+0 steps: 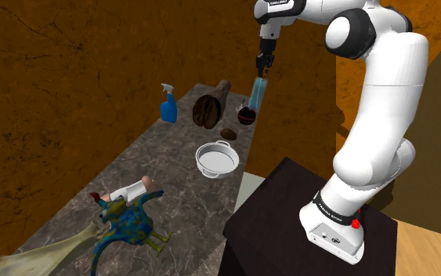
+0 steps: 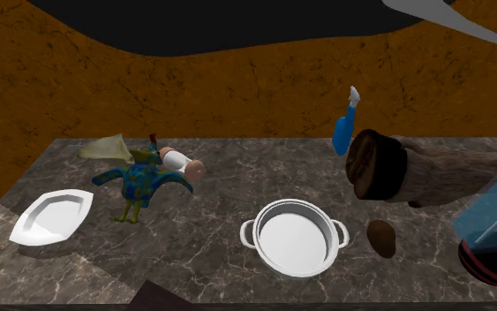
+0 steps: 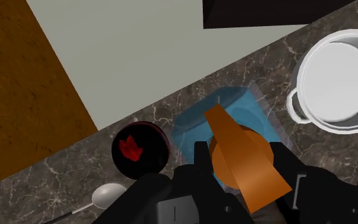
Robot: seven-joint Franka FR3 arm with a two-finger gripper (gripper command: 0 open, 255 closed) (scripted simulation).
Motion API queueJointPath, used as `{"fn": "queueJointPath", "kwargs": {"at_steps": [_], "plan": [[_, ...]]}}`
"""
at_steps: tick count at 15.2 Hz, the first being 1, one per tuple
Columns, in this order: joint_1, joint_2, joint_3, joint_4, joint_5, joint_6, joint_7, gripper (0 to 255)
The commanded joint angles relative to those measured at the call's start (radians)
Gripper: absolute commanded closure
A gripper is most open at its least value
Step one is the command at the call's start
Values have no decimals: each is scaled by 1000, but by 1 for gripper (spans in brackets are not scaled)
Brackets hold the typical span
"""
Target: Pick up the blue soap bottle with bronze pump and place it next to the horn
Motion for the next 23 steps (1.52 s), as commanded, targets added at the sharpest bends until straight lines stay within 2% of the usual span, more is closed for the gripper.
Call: {"fn": "queueJointPath", "kwargs": {"at_steps": [1,23], "plan": [[1,0,0,-27,0,29,0,255],[2,66,6,-228,10,294,1,255]]}}
